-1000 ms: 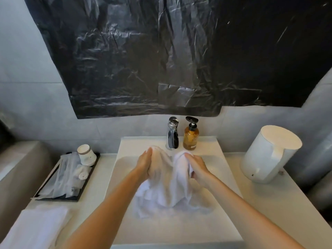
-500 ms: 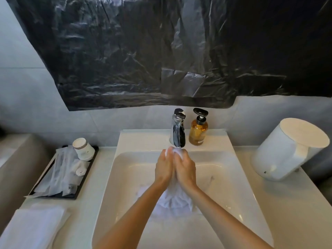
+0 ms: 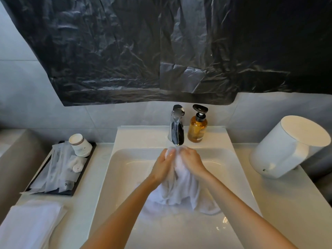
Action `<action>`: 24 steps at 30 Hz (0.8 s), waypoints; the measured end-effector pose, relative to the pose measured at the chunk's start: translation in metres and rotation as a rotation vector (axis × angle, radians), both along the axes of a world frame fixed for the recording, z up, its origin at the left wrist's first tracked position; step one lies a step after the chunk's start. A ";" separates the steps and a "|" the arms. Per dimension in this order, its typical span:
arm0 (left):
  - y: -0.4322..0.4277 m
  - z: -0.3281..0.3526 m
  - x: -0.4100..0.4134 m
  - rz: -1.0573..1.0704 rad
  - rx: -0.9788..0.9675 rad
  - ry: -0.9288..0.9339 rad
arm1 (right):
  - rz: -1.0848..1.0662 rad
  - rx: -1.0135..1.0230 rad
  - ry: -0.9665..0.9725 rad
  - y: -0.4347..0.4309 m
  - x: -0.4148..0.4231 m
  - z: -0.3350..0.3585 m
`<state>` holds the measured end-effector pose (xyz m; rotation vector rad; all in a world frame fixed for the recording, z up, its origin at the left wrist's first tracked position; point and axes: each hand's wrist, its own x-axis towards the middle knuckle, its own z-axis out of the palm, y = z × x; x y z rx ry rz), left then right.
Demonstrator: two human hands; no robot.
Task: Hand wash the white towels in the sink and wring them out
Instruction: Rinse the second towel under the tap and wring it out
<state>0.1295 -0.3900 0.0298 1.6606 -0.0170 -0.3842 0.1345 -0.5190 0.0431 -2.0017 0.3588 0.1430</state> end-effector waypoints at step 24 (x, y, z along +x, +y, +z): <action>0.086 0.035 -0.034 0.012 0.531 -0.125 | 0.396 0.042 0.239 -0.081 -0.079 0.035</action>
